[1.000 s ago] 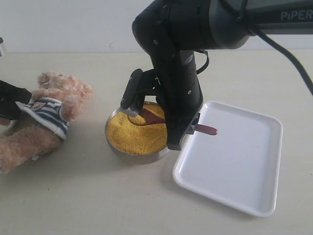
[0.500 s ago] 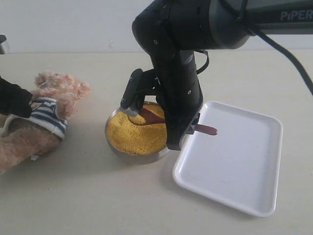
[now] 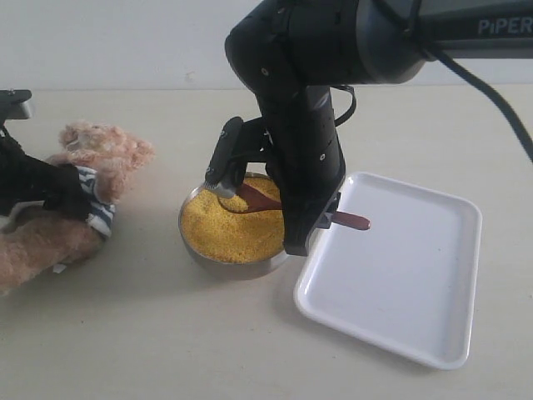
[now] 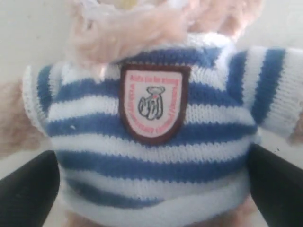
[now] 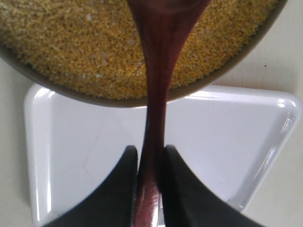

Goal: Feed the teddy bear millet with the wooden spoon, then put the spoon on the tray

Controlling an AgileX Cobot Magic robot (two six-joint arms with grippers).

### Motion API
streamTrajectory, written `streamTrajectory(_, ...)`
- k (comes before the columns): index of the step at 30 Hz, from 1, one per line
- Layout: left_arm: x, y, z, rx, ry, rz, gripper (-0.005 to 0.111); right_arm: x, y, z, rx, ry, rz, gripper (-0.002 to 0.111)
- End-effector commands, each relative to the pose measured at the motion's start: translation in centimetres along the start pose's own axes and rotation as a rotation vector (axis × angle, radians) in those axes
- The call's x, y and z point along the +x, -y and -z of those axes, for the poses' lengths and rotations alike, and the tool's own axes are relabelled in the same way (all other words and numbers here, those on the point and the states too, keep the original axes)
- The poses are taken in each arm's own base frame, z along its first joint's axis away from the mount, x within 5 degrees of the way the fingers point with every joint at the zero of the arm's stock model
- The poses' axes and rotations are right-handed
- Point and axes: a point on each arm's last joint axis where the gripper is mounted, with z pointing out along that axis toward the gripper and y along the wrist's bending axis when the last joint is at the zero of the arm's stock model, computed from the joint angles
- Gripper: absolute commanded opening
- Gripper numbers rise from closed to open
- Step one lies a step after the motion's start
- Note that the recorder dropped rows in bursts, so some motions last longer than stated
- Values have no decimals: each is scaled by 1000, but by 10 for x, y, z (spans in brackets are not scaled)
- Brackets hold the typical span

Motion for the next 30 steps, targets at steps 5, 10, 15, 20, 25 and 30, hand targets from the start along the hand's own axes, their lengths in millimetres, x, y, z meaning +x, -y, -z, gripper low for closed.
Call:
streamTrajectory(5,7,-3,-48,47,-77,75,102,2,2,4,7,5,-12,0)
streamTrajectory(10,11,-4,-57,55,-116,100,62,2,2,4,7,5,-12,0)
streamTrajectory(15,15,-2,-57,80,-155,72,4,2,2,4,7,5,-12,0)
streamTrajectory(20,9,0,-43,77,-107,44,4,2,2,4,7,5,-12,0)
streamTrajectory(25,-1,3,-6,26,22,-51,4,2,2,4,7,5,-12,0)
streamTrajectory(30,7,4,12,-14,92,-82,4,2,2,4,7,5,-14,0)
